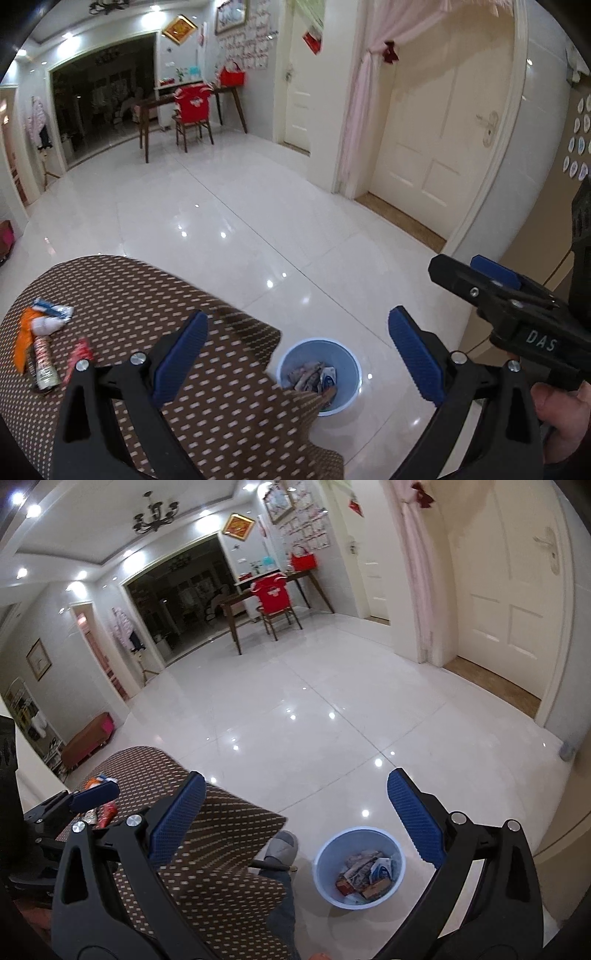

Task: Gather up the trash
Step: 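Return both open tools over the table toward the remaining wrappers, then grasp the red wrapper with the right tool while the left tool grasps the dark snack pack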

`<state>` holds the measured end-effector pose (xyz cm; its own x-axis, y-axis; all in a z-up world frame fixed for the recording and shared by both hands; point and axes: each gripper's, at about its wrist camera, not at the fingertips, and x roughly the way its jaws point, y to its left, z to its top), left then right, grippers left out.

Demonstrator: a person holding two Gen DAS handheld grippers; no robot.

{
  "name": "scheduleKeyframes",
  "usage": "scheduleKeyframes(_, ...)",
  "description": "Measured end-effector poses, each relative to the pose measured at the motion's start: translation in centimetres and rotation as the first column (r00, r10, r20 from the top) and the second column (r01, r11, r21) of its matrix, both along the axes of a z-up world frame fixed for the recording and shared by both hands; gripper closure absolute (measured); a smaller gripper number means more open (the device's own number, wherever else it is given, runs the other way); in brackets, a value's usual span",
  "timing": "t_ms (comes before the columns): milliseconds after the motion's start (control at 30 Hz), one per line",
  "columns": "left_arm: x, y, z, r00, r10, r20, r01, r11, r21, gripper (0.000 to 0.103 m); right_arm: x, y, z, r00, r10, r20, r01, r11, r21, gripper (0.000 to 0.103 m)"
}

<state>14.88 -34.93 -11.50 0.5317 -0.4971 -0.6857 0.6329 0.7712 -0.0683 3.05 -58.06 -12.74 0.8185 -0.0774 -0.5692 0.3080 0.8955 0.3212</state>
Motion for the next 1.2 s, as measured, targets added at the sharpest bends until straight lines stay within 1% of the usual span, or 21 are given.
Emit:
scheduleKeyframes(167,-0.3,5.3,1.3,0.997,0.074,0.035,-0.073,0.996,-0.05,0.007,1.5,4.0,1.2,0.998,0.068,0.003,-0.068,0.997,-0.021,0.006)
scheduleKeyframes(300,-0.3,10.0,1.7,0.987,0.154,0.054,-0.149,0.986,-0.079,0.007,3.3,8.0,1.5,0.99,0.139,-0.009,-0.139,0.99,-0.034,0.006)
scheduleKeyframes(367,-0.4,12.5,1.7,0.978,0.202,0.058,-0.197,0.976,-0.092,0.007,4.3,10.1,1.4,0.984,0.179,-0.024,-0.18,0.983,-0.034,0.006)
scheduleKeyframes(500,-0.1,18.2,1.0,0.951,0.305,0.053,-0.298,0.948,-0.107,0.007,6.9,14.9,0.5,0.964,0.258,-0.07,-0.261,0.964,-0.04,0.006)
scheduleKeyframes(633,0.6,23.3,-0.6,0.913,0.407,0.026,-0.403,0.909,-0.105,0.007,8.9,19.3,-0.7,0.936,0.332,-0.119,-0.339,0.94,-0.044,0.006)
scheduleKeyframes(700,1.0,25.6,-1.2,0.895,0.447,0.008,-0.443,0.89,-0.109,0.007,10.1,21.7,-1.3,0.92,0.366,-0.139,-0.375,0.926,-0.043,0.006)
scheduleKeyframes(733,1.1,26.5,-1.5,0.889,0.457,0.004,-0.454,0.884,-0.11,0.007,10.6,22.7,-1.6,0.915,0.376,-0.147,-0.386,0.922,-0.042,0.006)
scheduleKeyframes(833,1.2,28.6,-2.2,0.874,0.486,0.004,-0.483,0.869,-0.104,0.007,11.6,24.9,-2.3,0.903,0.395,-0.17,-0.407,0.912,-0.046,0.006)
scheduleKeyframes(967,2.0,30.3,-3.2,0.858,0.514,0.01,-0.512,0.855,-0.081,0.007,13.5,27.2,-3.3,0.887,0.413,-0.206,-0.431,0.901,-0.054,0.006)
scheduleKeyframes(1133,3.4,32.1,-4.5,0.845,0.534,-0.029,-0.534,0.841,-0.081,0.007,16.1,30.2,-4.9,0.865,0.426,-0.266,-0.462,0.883,-0.086,0.007)
scheduleKeyframes(1167,3.8,32.3,-4.7,0.843,0.536,-0.036,-0.537,0.84,-0.077,0.007,16.5,30.6,-5.2,0.862,0.426,-0.274,-0.464,0.881,-0.091,0.009)
scheduleKeyframes(1200,4.4,32.4,-5.0,0.843,0.536,-0.043,-0.538,0.84,-0.069,0.007,16.9,31.1,-5.7,0.858,0.427,-0.285,-0.469,0.878,-0.096,0.019)
